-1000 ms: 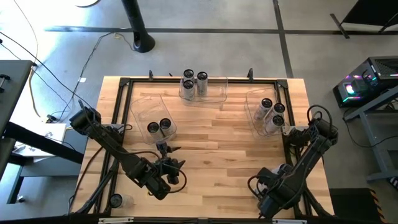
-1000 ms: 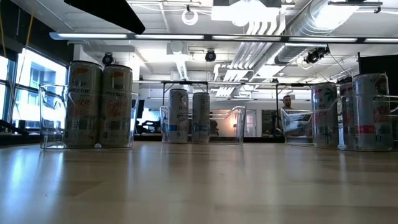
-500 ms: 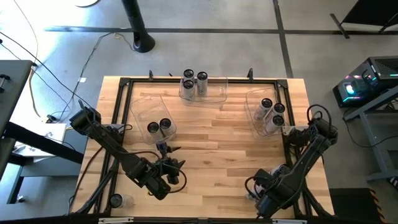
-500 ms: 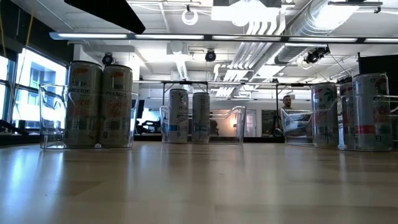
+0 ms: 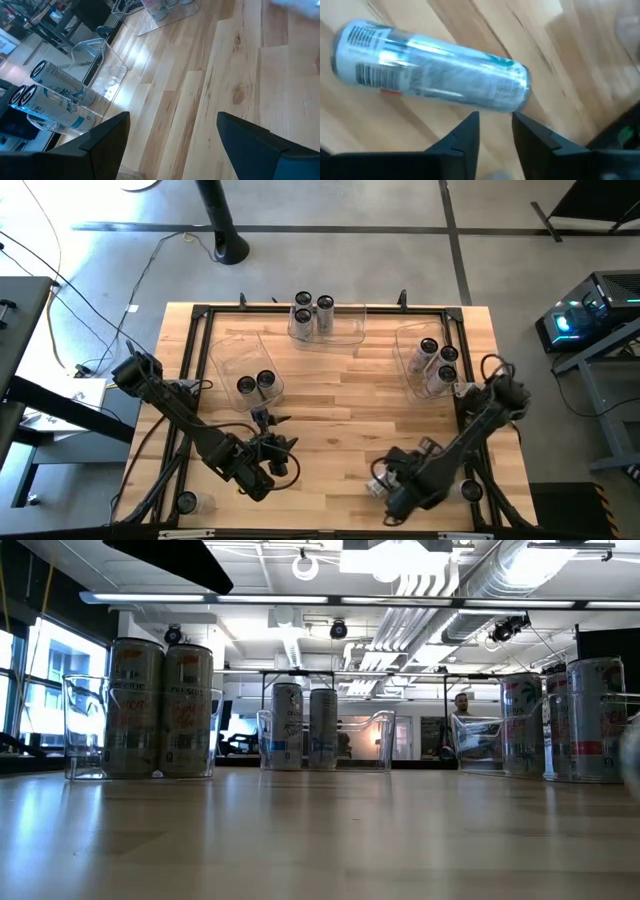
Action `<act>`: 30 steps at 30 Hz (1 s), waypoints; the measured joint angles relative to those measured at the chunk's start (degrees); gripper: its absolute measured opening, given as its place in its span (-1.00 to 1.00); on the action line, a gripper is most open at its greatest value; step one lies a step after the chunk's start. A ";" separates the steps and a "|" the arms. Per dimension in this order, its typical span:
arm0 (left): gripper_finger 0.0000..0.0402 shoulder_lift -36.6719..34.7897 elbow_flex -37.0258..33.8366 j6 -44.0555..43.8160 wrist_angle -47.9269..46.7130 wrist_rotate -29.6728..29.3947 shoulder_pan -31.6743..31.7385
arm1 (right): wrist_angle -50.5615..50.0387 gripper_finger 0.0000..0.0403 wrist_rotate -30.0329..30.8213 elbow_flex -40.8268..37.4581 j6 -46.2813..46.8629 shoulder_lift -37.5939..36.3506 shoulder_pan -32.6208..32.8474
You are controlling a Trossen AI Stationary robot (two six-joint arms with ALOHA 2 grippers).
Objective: Sort soda cans
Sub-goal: Put the white/pink soda can into the right transparent bin
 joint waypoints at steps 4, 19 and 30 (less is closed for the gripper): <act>0.46 0.00 0.00 0.04 -0.05 -0.02 -0.28 | 7.04 -0.57 1.99 0.00 -9.41 1.81 -2.20; 0.46 0.00 0.00 0.19 0.02 2.55 0.90 | 10.31 0.04 8.97 -1.10 -47.47 1.76 -11.43; 0.46 0.00 0.00 0.17 0.17 4.93 3.13 | 36.08 0.53 6.45 -17.35 -78.41 1.58 -25.42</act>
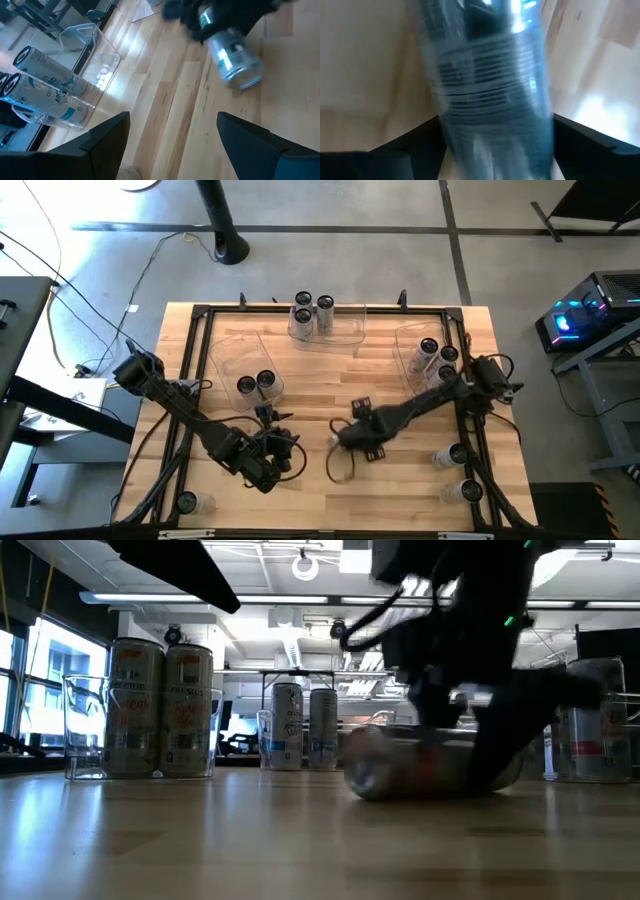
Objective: Sort soda cans
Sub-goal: Put the white/pink soda can into the right transparent bin
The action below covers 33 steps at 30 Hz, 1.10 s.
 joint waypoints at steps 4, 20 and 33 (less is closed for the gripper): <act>0.46 0.00 0.00 0.02 0.89 0.03 0.00 | 4.95 0.50 -2.43 -2.74 -1.24 -0.26 -2.91; 0.46 3.92 -6.55 42.55 32.86 7.95 4.71 | 0.57 0.13 -11.25 11.27 16.90 -1.51 -4.85; 0.46 5.86 -6.47 56.45 36.21 11.63 10.40 | -0.59 0.13 -9.64 15.21 19.43 -0.99 -5.74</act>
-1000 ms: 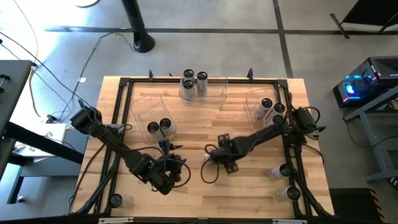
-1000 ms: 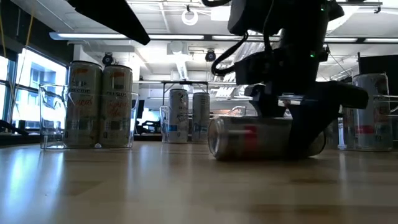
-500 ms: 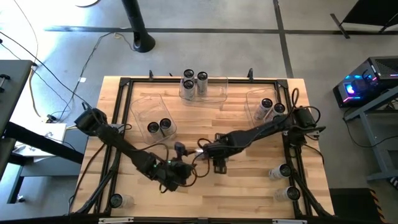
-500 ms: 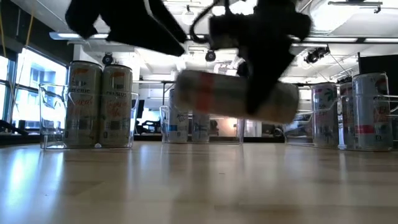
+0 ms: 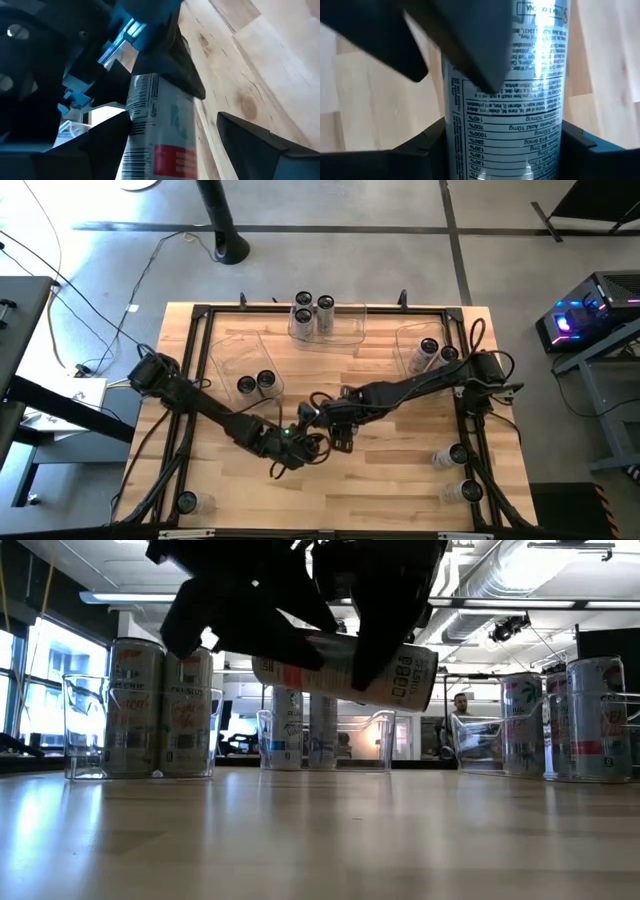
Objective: Sort soda cans
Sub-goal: Put the white/pink soda can into the right transparent bin
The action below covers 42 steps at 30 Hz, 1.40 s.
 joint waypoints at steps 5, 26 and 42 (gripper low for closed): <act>0.46 1.77 -0.13 1.86 -1.61 -5.86 1.03 | 0.22 0.13 -0.51 0.04 1.06 0.03 -0.10; 0.35 4.34 0.07 -4.07 -2.00 -7.45 1.62 | -0.41 0.13 -1.93 0.02 2.53 -0.04 -0.05; 0.58 3.54 0.44 -6.93 -0.15 -4.00 2.45 | 0.79 0.13 -0.97 0.04 4.65 -0.10 -1.19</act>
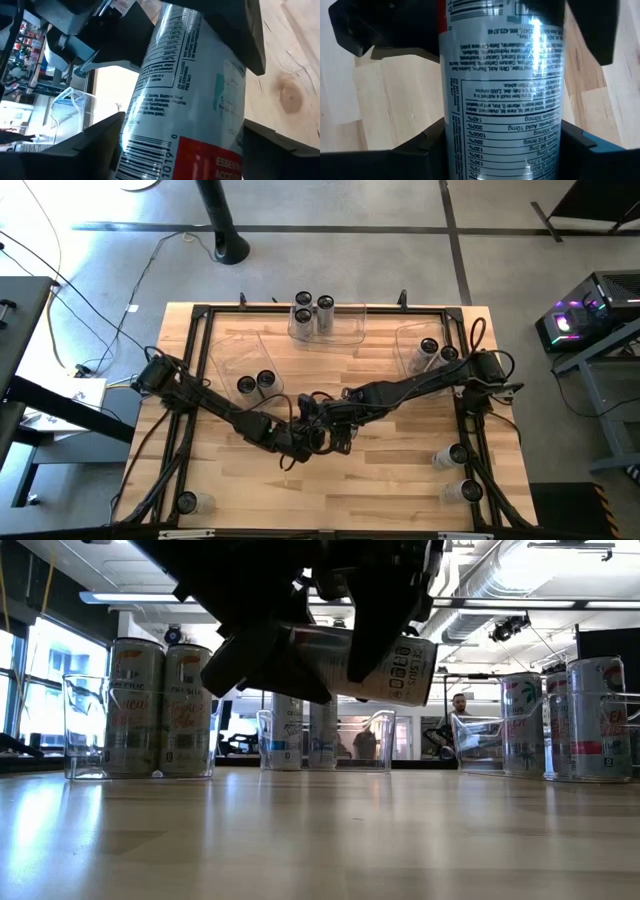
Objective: Sort soda cans
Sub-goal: Put the white/pink soda can into the right transparent bin
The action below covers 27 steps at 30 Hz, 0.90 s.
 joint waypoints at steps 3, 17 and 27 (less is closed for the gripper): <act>0.47 0.00 0.00 0.34 -0.14 0.58 -0.01 | -0.09 0.13 -0.16 0.00 -0.57 0.02 -0.09; 0.22 -0.33 -4.45 -16.06 -1.11 0.81 0.35 | -0.95 0.55 12.68 0.00 -2.66 -1.01 3.19; 0.22 -4.61 -14.86 -22.72 11.50 -0.10 -0.91 | -7.74 0.57 33.14 -0.01 0.64 -7.79 13.59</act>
